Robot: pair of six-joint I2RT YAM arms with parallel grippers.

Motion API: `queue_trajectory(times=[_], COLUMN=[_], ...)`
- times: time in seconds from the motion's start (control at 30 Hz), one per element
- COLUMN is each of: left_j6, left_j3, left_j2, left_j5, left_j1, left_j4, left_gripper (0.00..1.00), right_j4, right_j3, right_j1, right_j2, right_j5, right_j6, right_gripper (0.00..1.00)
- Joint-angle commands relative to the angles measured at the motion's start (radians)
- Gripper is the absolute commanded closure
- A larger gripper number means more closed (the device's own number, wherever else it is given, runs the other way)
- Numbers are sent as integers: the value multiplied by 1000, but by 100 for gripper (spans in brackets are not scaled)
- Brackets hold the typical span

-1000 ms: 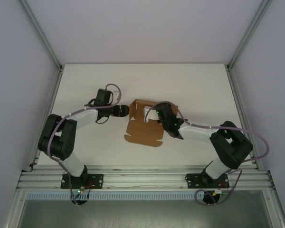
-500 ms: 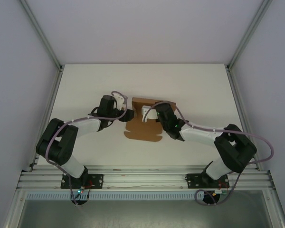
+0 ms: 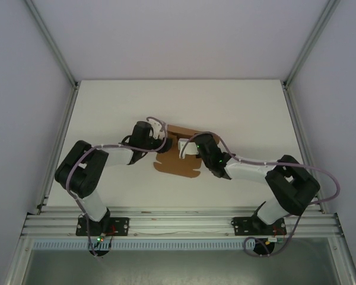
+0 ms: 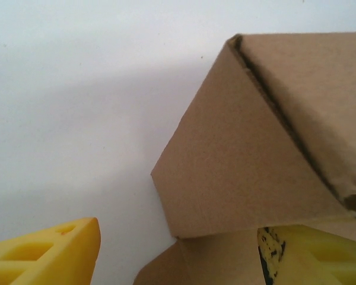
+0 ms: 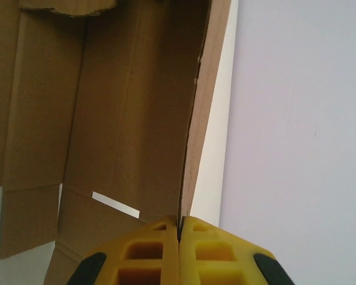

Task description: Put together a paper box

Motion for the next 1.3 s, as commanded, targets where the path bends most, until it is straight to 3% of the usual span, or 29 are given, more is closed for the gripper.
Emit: queue_trajectory(times=[0.0, 0.2, 0.33, 0.43, 0.6, 0.7, 0.77, 0.8, 0.97, 1.0, 1.13, 1.27], left_j6=[38, 65, 73, 78, 57, 49, 56, 57, 68, 68, 86, 109], left_j3=[35, 72, 97, 109, 104, 95, 94, 94, 94, 95, 102, 116], left_j2=[27, 72, 91, 100, 98, 94, 90, 88, 77, 75, 66, 56], left_j5=[19, 25, 31, -23, -86, -99, -106, -115, -99, -103, -99, -102], left_j1=[-21, -33, -34, -34, -34, -35, -35, -35, -36, -39, -55, -85], left_j4=[123, 133, 123, 105, 102, 108, 102, 99, 83, 77, 42, -9], left_gripper=[27, 30, 53, 67, 77, 82, 85, 88, 93, 93, 91, 90], right_j4=[-101, -138, -181, -188, -204, -220, -220, -237, -379, -417, -470, -463], right_j3=[27, 36, 44, 47, 72, 94, 111, 127, 205, 217, 214, 232], right_j1=[14, 14, 14, 13, 9, 6, 5, 2, 1, 1, -26, -123], right_j2=[15, 22, 19, 22, 21, 12, -7, -23, -134, -160, -254, -280], right_j5=[-49, -37, -28, -19, 0, 14, 26, 24, -14, -32, -126, -303], right_j6=[-7, -1, 13, 17, 59, 99, 156, 200, 500, 586, 877, 1138], right_gripper=[100, 100, 100, 100, 98, 86, 67, 53, 24, 0, 0, 0])
